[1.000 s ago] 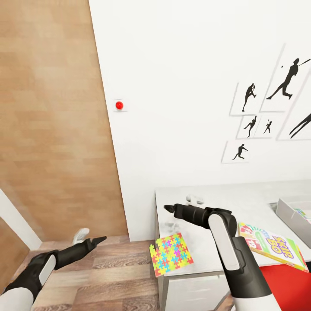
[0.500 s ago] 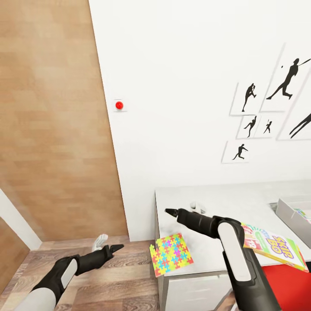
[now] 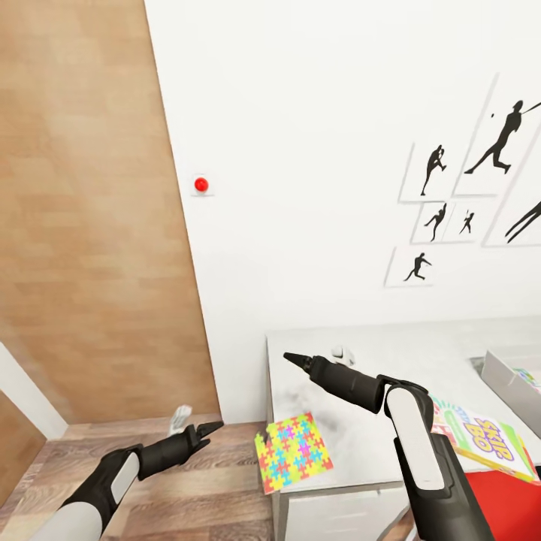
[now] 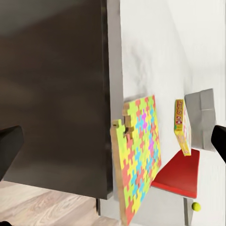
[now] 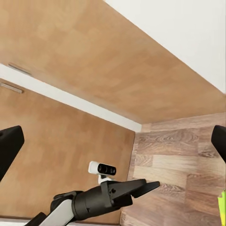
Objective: Put all the toys in the child's room - the three board games (two on the bed and one on the table), the two jigsaw puzzles on the table, and the tennis ball on the table - inside the toy box on the table in the child's room.
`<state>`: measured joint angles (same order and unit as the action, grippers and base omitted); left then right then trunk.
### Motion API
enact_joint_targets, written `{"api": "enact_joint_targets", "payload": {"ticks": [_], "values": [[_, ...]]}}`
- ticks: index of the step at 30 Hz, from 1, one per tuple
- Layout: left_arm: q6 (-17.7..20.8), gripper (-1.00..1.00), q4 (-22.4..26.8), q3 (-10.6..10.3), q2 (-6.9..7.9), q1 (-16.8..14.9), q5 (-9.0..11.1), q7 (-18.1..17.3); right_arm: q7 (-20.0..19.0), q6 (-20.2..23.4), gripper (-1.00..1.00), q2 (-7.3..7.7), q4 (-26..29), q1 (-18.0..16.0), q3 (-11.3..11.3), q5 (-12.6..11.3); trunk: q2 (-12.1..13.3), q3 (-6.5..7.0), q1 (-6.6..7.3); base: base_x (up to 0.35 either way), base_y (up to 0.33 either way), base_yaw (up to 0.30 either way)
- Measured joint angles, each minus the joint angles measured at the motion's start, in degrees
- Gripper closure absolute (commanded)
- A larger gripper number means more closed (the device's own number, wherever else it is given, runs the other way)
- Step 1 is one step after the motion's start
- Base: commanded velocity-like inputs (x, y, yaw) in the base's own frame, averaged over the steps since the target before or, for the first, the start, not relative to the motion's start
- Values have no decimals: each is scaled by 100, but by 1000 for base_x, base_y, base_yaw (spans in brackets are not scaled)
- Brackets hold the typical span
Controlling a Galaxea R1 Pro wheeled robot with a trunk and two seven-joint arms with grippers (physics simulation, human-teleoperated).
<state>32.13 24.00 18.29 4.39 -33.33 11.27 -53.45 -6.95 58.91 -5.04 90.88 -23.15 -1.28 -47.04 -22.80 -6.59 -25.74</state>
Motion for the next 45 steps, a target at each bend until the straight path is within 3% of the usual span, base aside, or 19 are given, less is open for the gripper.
{"api": "enact_joint_targets", "payload": {"ticks": [24,32,40,45], "values": [[-38,-100,-25,3,-131,8,-1,-91,-6,-140,-100,-10,-50,0,29,55,0,0,-1,10,-60,0],[-17,-100,-52,8,-166,8,6,-82,-13,-160,-100,-13,-55,0,35,58,-320,-144,-177,0,-1,0],[-26,-100,-406,13,-173,7,1,-63,-20,-161,-100,-17,-55,0,33,56,-642,-288,-353,0,0,0],[-37,-100,-471,16,-245,7,2,-65,-27,-161,-100,-27,-55,0,33,52,-843,-379,-463,0,0,0]]}}
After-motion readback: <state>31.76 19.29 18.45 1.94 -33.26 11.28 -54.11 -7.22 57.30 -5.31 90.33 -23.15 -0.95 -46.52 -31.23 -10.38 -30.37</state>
